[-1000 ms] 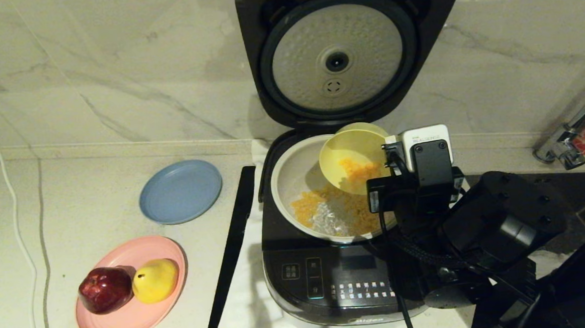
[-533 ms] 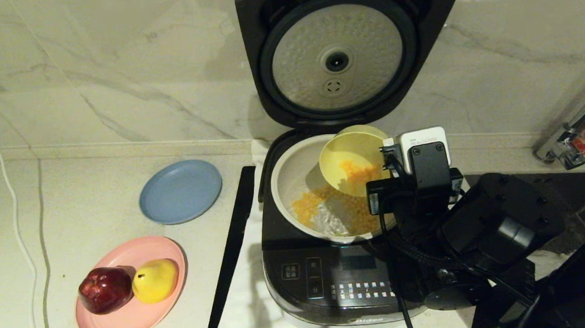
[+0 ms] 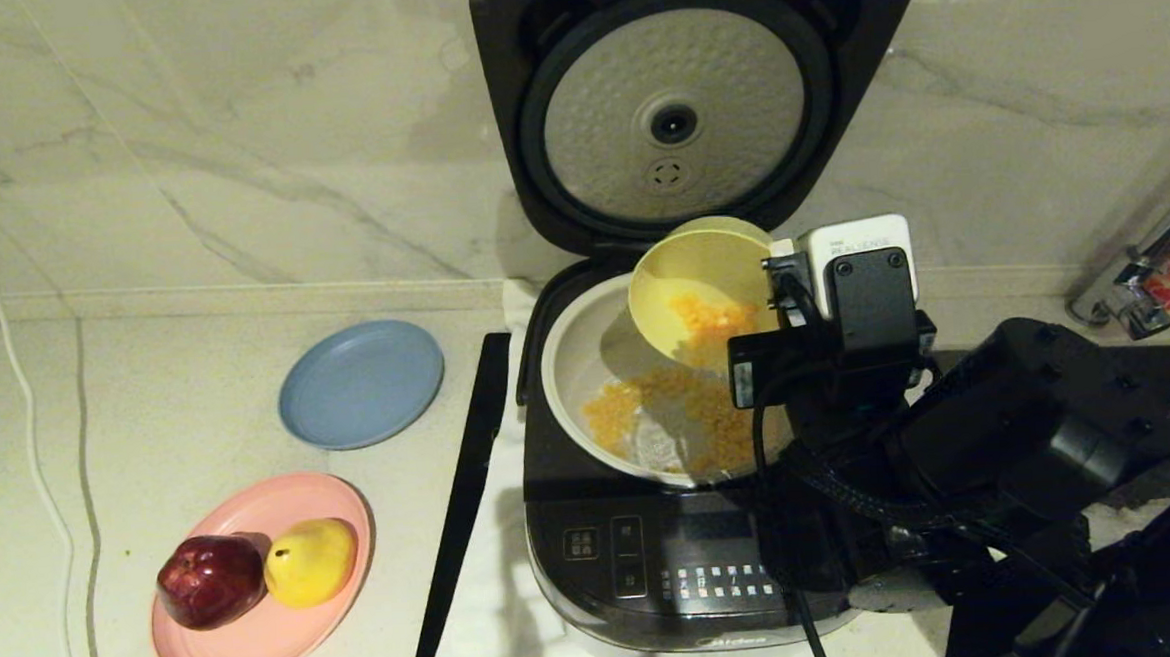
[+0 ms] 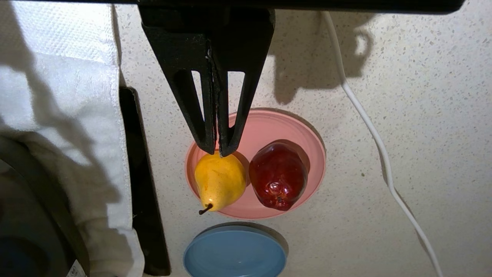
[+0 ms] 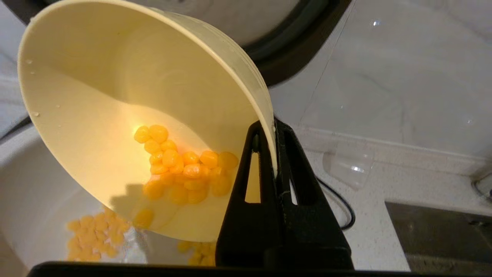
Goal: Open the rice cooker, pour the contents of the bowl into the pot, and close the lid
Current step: Pour the water from the bowl into the rice cooker
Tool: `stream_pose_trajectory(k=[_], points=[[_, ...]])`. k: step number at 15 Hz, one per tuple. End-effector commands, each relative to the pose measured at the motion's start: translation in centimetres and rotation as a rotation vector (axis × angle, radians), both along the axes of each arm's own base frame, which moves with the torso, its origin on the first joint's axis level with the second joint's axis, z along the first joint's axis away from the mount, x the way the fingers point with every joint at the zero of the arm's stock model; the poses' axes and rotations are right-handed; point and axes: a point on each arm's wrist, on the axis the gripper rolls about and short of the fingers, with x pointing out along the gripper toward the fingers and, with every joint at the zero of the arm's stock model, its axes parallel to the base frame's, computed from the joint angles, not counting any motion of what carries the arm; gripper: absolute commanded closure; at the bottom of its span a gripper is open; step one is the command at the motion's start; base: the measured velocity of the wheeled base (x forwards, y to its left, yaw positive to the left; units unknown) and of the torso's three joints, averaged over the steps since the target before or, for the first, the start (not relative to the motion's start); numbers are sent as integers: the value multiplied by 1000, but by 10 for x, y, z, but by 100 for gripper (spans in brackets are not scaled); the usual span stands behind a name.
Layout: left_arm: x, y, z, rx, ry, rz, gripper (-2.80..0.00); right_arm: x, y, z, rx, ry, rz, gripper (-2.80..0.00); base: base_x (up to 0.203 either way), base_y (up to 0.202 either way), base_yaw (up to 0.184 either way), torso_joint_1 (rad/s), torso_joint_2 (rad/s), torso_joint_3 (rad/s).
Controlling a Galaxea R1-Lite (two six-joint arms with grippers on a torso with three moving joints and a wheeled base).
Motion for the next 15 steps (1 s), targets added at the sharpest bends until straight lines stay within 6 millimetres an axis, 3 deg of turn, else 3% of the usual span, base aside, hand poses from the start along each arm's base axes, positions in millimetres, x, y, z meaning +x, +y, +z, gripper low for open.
stream_pose_trajectory(k=[1,5,8,10,13,15], points=[[1,0,-2,0,8,0,0,-1,-1,5,12,-12,-5,0,0,0,0,0,0,0],[1,0,-2,0,9,0,0,4,6,-34,-95,72,-5,0,0,0,0,0,0,0],[1,0,-2,0,8,0,0,6,4,-24,-80,50,-14,0,0,0,0,0,0,0],[1,0,-2,-1,8,1,0,6,5,-32,-107,67,-14,0,0,0,0,0,0,0],[1,0,-2,0,8,0,0,5,5,-19,-71,38,-14,0,0,0,0,0,0,0],[1,0,-2,0,8,0,0,6,5,-28,-103,58,-14,0,0,0,0,0,0,0]])
